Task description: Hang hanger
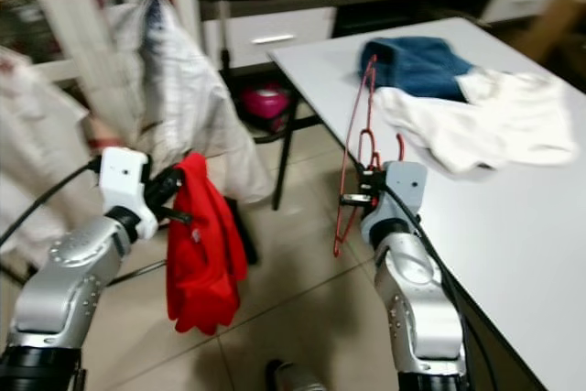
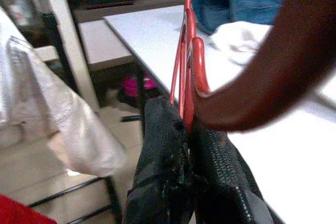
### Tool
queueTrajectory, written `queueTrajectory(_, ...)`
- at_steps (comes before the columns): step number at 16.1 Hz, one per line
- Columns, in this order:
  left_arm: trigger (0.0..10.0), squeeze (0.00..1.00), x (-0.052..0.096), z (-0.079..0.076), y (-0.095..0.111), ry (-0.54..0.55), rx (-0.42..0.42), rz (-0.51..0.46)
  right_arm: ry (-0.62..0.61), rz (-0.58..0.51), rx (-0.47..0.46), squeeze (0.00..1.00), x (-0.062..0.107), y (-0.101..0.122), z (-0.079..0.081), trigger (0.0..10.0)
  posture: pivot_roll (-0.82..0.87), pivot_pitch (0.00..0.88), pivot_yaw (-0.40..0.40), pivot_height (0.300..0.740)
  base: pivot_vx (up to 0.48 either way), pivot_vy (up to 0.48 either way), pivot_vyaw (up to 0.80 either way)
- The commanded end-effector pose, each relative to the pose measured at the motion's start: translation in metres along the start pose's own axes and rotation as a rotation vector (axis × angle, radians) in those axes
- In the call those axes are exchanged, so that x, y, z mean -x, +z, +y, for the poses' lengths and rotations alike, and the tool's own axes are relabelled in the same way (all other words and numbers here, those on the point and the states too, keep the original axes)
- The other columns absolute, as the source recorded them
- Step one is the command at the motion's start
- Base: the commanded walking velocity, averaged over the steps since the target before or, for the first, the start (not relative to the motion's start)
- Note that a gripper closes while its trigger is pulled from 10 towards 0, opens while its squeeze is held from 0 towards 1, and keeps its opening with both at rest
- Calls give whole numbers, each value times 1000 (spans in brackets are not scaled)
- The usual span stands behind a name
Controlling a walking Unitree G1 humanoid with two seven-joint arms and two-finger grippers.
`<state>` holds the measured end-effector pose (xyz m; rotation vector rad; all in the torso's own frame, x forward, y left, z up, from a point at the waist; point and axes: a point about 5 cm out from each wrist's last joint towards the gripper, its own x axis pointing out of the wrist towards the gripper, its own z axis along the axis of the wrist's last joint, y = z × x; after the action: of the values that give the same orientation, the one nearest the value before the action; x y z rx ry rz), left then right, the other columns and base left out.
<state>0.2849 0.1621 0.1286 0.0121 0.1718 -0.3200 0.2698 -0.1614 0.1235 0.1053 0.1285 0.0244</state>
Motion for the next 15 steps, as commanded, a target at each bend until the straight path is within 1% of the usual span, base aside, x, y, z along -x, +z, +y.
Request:
queueTrajectory(1,10000,0,0,0,8,2,-25,-36,4,-6,26,0,0,5,0,10000,-91,0,-33,740,0,0,-800)
queueTrajectory(3,10000,0,0,1,7,6,-37,-34,21,-8,-1,0,0,7,3,10000,-89,0,-35,740,0,0,-800)
queueTrajectory(5,10000,0,1,1,7,16,-43,-34,16,-15,-4,0,-2,8,5,10000,-87,0,-38,740,0,0,-800)
queueTrajectory(7,10000,0,1,2,7,23,-47,-37,7,-7,3,0,-2,5,4,10000,-79,0,-41,740,0,0,-800)
queueTrajectory(8,10000,0,0,3,7,24,-51,-37,5,-7,24,0,-2,5,3,10000,-80,0,-38,740,0,0,-800)
queueTrajectory(10,10000,0,-3,4,8,23,-55,-41,16,-14,33,0,-1,7,3,10000,-86,0,-23,740,0,0,-800)
queueTrajectory(11,10000,0,-7,6,12,45,-46,-78,2,-30,98,0,0,12,1,10000,-96,0,-2,740,0,0,-800)
queueTrajectory(12,10000,0,-9,7,13,56,-42,-87,1,-35,115,0,0,14,1,10000,-97,0,1,740,0,0,-800)
queueTrajectory(14,10000,0,-14,8,17,89,-27,-127,31,-36,117,0,2,17,2,10000,-107,0,17,740,0,0,-800)
queueTrajectory(15,10000,0,-16,7,19,89,-28,-144,17,-50,118,0,2,19,1,10000,-114,0,23,740,0,0,-800)
